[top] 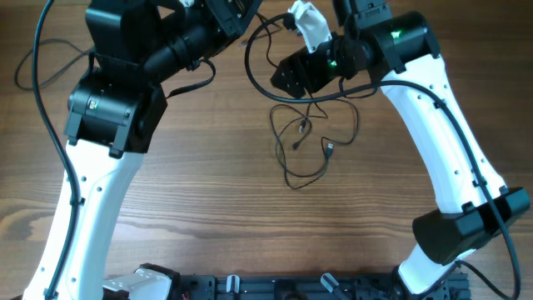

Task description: Untangle cables

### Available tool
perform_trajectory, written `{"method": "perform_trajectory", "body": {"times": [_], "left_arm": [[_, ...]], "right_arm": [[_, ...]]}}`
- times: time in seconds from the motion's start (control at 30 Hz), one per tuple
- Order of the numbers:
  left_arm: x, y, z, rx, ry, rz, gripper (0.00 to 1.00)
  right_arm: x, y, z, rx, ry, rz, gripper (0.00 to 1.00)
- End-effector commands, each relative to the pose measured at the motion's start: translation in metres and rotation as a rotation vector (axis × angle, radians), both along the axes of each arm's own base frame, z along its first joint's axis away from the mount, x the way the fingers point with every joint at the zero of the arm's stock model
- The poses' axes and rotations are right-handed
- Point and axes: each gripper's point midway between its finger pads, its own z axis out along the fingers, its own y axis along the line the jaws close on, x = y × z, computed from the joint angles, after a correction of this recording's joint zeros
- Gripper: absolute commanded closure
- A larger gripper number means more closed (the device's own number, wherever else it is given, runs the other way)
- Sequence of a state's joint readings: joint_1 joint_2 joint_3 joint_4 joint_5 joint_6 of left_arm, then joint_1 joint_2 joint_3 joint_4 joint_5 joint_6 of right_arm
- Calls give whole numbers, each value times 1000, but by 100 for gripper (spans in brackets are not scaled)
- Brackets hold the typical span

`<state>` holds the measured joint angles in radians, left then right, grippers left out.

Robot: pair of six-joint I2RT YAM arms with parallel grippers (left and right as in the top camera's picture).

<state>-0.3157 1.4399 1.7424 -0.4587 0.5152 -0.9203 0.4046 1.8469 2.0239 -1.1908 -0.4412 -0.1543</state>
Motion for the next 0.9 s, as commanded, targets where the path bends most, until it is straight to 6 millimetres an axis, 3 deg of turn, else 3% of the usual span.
{"method": "perform_trajectory", "body": {"times": [0.0,0.07,0.33,0.53,0.57,0.7,0.87], "left_arm": [[-6,2,12,-19,-22,-6,96],[-6,2,12,-19,-21,-6,96],[-6,2,12,-37,-2,-2,96],[-6,2,12,-37,-2,-2,96],[-6,2,12,-37,-2,-3,96],[-6,2,12,-37,-2,-3,96],[-5,3,10,-27,2,3,96]], "right_arm": [[14,-12,-16,-92,-19,-56,23],[13,-10,-16,-84,-15,-45,23],[7,2,-22,-28,26,-4,42],[7,9,-34,11,45,19,46],[8,10,-35,11,45,18,53],[8,10,-36,19,60,-4,96],[10,14,-28,74,96,-68,96]]}}
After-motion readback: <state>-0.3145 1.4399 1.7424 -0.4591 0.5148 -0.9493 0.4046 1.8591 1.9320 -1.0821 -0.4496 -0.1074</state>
